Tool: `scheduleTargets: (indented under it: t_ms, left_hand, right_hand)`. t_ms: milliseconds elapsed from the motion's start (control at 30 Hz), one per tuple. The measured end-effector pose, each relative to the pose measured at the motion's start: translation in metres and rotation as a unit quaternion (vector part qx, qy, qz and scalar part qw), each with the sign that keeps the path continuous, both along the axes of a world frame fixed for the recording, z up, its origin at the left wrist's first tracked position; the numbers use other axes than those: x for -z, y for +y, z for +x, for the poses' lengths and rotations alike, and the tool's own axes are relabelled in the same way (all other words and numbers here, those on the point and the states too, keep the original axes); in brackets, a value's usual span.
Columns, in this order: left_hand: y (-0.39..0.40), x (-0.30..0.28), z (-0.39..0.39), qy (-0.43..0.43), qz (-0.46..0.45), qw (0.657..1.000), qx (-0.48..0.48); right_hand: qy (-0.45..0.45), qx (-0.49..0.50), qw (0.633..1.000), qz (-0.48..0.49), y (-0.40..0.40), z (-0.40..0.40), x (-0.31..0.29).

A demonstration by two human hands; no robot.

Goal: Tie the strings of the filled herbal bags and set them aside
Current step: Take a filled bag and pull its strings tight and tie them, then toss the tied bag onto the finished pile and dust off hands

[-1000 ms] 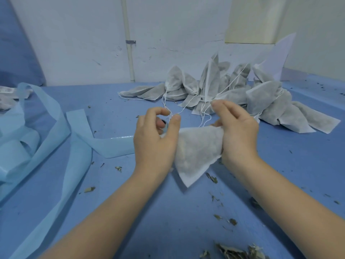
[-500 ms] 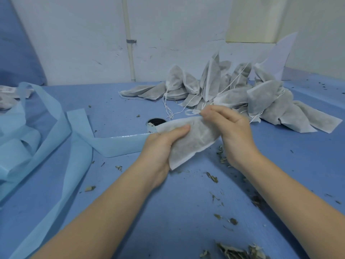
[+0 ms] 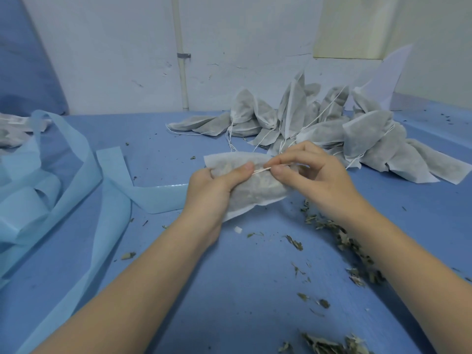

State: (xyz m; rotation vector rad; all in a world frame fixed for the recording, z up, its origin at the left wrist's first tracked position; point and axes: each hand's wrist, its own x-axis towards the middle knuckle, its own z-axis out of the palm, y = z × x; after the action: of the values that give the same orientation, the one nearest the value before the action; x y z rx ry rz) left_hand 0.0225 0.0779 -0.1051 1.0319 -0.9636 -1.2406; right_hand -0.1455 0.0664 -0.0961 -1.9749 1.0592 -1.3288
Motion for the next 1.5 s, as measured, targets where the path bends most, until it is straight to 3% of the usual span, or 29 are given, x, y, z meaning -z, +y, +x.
scheduleTargets:
  t_ms: [167,300,333,433,533,900,1133,1400,1500]
  left_hand:
    - [0.0,-0.007,0.003,-0.019,-0.038,0.998,-0.044]
    - [-0.007,-0.016,0.016,0.006,-0.037,0.989,-0.145]
    - [-0.009,-0.018,0.021,0.012,-0.03,0.985,-0.172]
    - [-0.014,-0.021,0.033,0.032,-0.017,0.972,-0.231]
    - [-0.017,-0.022,0.042,0.054,0.009,0.963,-0.264]
    - [-0.023,-0.021,0.045,0.04,0.033,0.962,-0.269]
    - [-0.024,-0.013,0.044,-0.039,0.019,0.965,-0.259]
    - [-0.026,-0.007,0.036,-0.071,0.022,0.972,-0.224]
    - [-0.026,-0.007,0.038,-0.054,0.024,0.972,-0.229]
  right_hand:
    - [-0.039,-0.04,0.998,0.04,-0.009,0.004,0.001]
    - [-0.21,-0.076,0.957,0.187,-0.026,0.021,0.006]
    - [-0.184,-0.055,0.961,0.201,-0.031,0.024,0.009]
    - [0.074,0.022,0.985,0.158,-0.043,0.03,0.018]
    - [0.157,0.008,0.977,0.141,-0.052,0.042,0.02]
    - [0.173,-0.017,0.978,0.113,-0.065,0.077,0.02]
    - [0.166,0.057,0.979,0.103,-0.062,0.082,0.031]
    - [0.127,0.013,0.979,0.16,-0.05,0.072,0.028]
    - [0.07,-0.024,0.977,0.199,-0.047,0.054,0.03]
